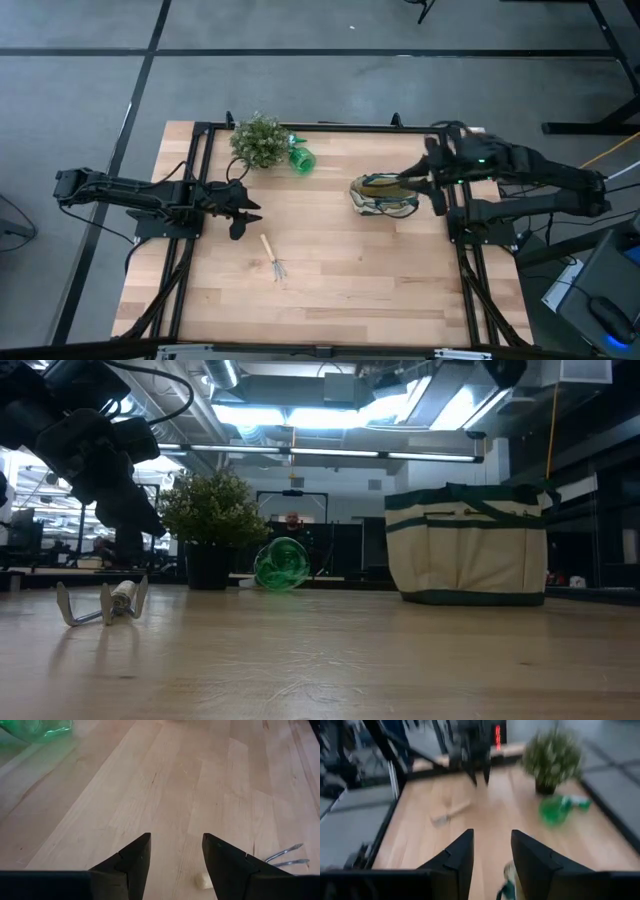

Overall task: Pick & Place Garden tools in Gardening bag
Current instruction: Put the spray bottle into the gardening bag

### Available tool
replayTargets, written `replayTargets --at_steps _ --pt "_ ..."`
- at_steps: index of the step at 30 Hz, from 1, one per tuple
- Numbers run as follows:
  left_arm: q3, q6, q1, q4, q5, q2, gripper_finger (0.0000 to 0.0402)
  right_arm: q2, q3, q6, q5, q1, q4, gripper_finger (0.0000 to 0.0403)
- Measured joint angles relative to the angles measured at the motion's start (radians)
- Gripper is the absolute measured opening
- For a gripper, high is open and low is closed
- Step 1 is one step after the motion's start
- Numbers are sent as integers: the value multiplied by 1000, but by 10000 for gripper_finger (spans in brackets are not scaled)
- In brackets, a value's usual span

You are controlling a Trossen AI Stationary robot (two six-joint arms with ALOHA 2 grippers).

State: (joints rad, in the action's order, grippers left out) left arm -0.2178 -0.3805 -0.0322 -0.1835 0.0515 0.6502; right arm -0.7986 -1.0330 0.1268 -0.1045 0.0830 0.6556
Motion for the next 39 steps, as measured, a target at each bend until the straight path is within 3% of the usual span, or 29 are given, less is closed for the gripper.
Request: replayTargets --at_steps 9,18,23,39 --pt "0 0 0 0 0 0 175 120 198 17 26 -39 -358 134" --pt "0 0 0 0 0 0 175 123 432 26 51 -38 -758 134" --pt "0 0 0 0 0 0 174 107 491 26 68 -38 -789 134" --pt "0 0 0 0 0 0 174 93 493 17 71 -38 -785 134"
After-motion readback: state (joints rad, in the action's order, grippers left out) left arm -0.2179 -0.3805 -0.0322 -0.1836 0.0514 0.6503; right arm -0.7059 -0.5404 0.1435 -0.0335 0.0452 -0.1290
